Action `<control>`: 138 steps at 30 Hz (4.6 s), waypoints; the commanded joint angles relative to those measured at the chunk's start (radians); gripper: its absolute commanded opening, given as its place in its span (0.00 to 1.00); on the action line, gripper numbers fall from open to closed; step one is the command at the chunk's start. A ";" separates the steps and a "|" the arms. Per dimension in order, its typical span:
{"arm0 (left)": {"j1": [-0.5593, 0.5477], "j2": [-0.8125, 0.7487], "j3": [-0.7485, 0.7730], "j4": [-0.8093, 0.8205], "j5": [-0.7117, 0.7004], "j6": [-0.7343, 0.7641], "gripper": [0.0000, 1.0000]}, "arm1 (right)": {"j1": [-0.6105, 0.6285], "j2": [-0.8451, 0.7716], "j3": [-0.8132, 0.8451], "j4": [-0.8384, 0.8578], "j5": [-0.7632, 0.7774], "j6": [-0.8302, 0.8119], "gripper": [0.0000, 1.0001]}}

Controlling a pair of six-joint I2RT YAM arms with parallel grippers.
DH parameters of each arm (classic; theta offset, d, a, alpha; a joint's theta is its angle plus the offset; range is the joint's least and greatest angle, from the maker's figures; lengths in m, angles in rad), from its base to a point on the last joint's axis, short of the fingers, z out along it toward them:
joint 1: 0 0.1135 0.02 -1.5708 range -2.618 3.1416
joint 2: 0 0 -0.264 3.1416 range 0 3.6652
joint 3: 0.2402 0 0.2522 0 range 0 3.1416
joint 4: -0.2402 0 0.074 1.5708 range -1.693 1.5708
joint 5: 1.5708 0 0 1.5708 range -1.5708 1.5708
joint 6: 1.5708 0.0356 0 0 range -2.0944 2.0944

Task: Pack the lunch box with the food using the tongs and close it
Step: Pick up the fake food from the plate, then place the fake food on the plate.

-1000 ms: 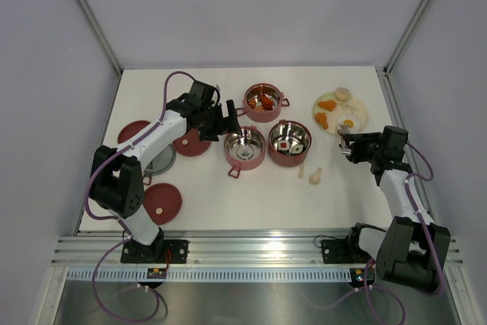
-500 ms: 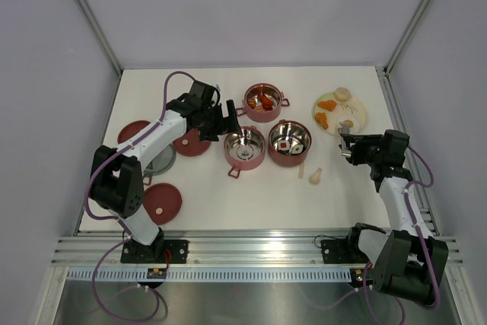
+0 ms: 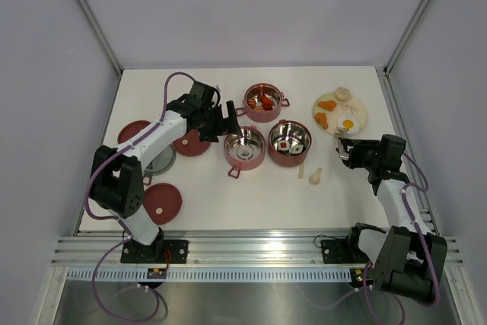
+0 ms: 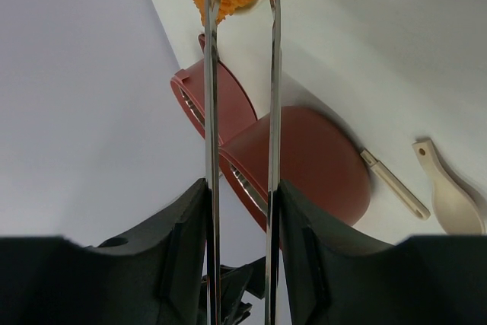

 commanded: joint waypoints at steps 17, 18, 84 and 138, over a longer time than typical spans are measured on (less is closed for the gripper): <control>-0.007 -0.022 0.004 0.019 0.003 0.023 0.96 | -0.004 0.041 -0.065 0.185 0.035 0.070 0.46; -0.006 -0.022 0.004 0.021 0.005 0.025 0.96 | -0.004 0.042 -0.071 0.194 0.041 0.072 0.46; -0.006 -0.030 0.026 -0.005 -0.009 0.039 0.96 | -0.004 -0.053 0.200 -0.068 -0.057 -0.353 0.00; 0.132 -0.182 0.058 -0.080 -0.096 0.022 0.97 | 0.545 0.120 0.458 -0.341 -0.426 -0.785 0.00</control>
